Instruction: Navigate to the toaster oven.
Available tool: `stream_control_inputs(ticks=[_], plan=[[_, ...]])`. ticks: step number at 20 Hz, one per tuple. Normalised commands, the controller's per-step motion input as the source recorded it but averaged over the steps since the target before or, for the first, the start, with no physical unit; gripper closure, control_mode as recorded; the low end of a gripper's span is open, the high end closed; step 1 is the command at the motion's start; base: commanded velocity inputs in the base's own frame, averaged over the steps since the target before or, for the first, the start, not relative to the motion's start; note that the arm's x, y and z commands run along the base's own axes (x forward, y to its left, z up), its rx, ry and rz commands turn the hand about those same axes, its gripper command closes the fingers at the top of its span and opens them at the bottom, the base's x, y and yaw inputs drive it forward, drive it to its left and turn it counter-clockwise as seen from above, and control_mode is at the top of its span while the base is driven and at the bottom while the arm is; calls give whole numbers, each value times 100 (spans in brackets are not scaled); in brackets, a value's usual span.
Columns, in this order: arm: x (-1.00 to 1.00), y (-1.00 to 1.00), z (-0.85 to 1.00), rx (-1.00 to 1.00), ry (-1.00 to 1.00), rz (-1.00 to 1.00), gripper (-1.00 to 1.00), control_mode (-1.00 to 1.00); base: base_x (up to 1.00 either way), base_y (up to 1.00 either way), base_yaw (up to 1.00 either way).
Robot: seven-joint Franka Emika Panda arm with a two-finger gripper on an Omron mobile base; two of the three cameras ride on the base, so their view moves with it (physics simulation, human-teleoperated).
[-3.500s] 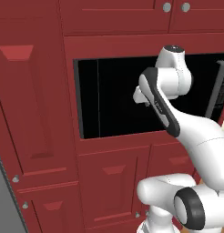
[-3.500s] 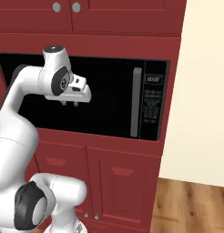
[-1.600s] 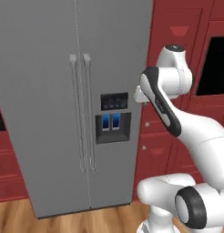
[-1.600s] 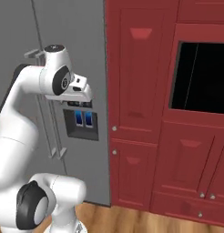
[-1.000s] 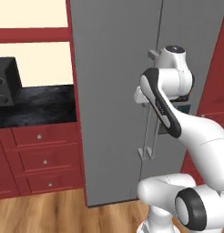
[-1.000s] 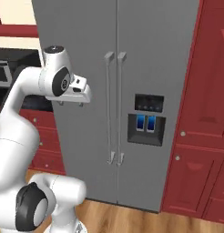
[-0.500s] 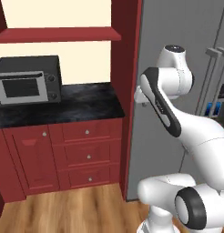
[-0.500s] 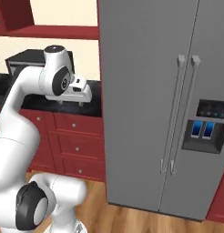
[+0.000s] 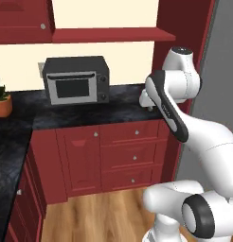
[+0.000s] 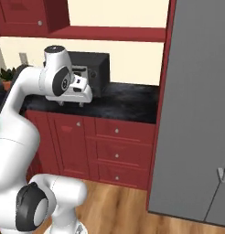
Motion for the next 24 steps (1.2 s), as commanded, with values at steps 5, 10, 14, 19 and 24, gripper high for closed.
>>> stream_control_inputs(ticks=[5, 10, 14, 19, 24], plan=[[0, 0, 0, 0, 0, 0, -100, 100, 3, 23, 0], [0, 0, 0, 0, 0, 0, -100, 100, 26, 80, 0], [0, 0, 0, 0, 0, 0, -100, 100, 60, 96, 0], [0, 0, 0, 0, 0, 0, -100, 100, 89, 13, 0], [0, 0, 0, 0, 0, 0, -100, 100, 100, -2, 1]])
